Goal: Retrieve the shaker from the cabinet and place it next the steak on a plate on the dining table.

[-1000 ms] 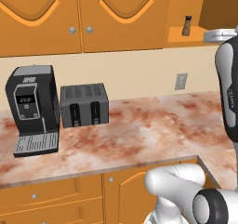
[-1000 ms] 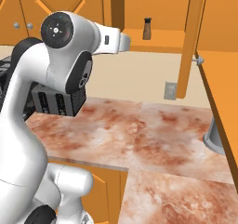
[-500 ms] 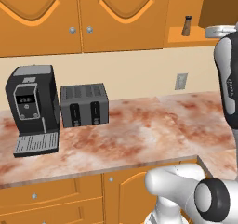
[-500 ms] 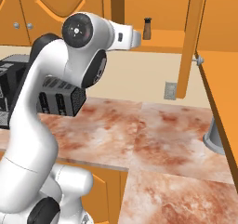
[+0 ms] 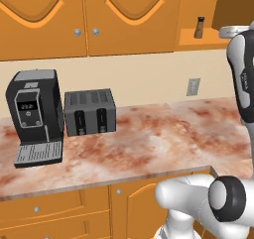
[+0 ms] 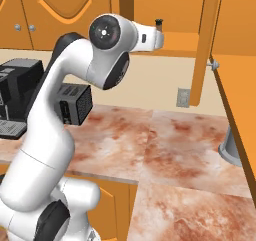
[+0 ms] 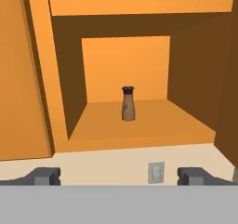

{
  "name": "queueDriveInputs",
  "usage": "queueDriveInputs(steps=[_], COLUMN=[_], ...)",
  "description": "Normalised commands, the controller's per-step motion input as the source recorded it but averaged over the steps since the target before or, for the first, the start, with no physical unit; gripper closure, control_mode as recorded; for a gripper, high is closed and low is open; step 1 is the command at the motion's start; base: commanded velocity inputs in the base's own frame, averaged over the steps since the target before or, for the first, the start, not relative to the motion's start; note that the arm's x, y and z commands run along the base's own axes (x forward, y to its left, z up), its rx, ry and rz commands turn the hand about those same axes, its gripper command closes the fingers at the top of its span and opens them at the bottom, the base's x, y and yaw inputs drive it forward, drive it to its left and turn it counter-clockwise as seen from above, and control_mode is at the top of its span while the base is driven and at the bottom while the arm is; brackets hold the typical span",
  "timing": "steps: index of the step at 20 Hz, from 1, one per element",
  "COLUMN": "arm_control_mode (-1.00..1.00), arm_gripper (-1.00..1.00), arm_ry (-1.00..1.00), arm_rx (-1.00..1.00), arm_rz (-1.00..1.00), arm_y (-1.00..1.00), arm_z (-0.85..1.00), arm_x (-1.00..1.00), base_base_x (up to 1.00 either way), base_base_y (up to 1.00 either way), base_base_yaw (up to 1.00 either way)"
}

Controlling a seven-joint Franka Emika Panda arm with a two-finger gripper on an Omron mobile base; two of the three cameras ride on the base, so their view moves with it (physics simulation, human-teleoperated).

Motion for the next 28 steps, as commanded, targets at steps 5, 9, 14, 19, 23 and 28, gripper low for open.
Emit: queueDriveInputs(steps=[5, 9, 14, 19, 23, 28], arm_control_mode=[-1.00, -1.00, -1.00, -1.00, -1.00, -1.00], arm_gripper=[-1.00, -1.00, -1.00, -1.00, -1.00, -1.00], arm_ry=[0.00, 0.00, 0.00, 0.00, 0.00, 0.00], arm_rx=[0.00, 0.00, 0.00, 0.00, -0.06, -0.08], arm_rz=[0.01, 0.10, 0.11, 0.04, -0.03, -0.12], arm_y=[-0.01, -0.08, -0.13, -0.11, 0.00, 0.07], arm_z=[0.00, 0.00, 0.00, 0.00, 0.01, 0.00], arm_x=[0.52, 0.49, 0.49, 0.31, 0.18, 0.27], base_base_x=[0.00, 0.00, 0.00, 0.00, 0.00, 0.00], base_base_y=[0.00, 0.00, 0.00, 0.00, 0.00, 0.00], base_base_yaw=[0.00, 0.00, 0.00, 0.00, 0.00, 0.00])
